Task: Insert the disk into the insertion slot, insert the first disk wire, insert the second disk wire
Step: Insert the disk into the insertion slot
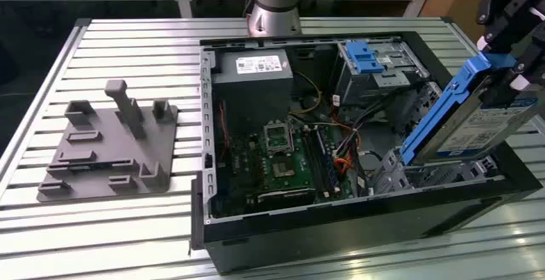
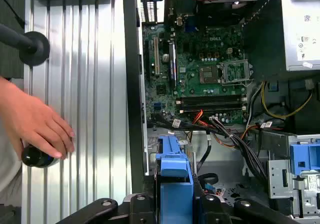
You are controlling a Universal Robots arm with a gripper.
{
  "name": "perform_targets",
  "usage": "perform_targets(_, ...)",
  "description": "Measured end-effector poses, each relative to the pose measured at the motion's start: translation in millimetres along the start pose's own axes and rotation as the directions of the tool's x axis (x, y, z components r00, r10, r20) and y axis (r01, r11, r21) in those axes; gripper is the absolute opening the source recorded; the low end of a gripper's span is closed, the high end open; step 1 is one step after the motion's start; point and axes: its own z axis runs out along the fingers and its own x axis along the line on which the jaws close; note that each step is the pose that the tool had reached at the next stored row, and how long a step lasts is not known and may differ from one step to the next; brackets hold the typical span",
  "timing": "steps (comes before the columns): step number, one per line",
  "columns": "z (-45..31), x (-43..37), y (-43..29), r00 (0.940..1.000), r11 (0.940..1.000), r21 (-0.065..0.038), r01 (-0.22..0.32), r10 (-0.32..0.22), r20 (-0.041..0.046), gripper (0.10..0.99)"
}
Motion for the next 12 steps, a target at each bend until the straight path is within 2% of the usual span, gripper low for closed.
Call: perform_targets(12,0.0,0.0,0.0,1.0,1.0,0.0,0.0,0.0,0.0,0.365)
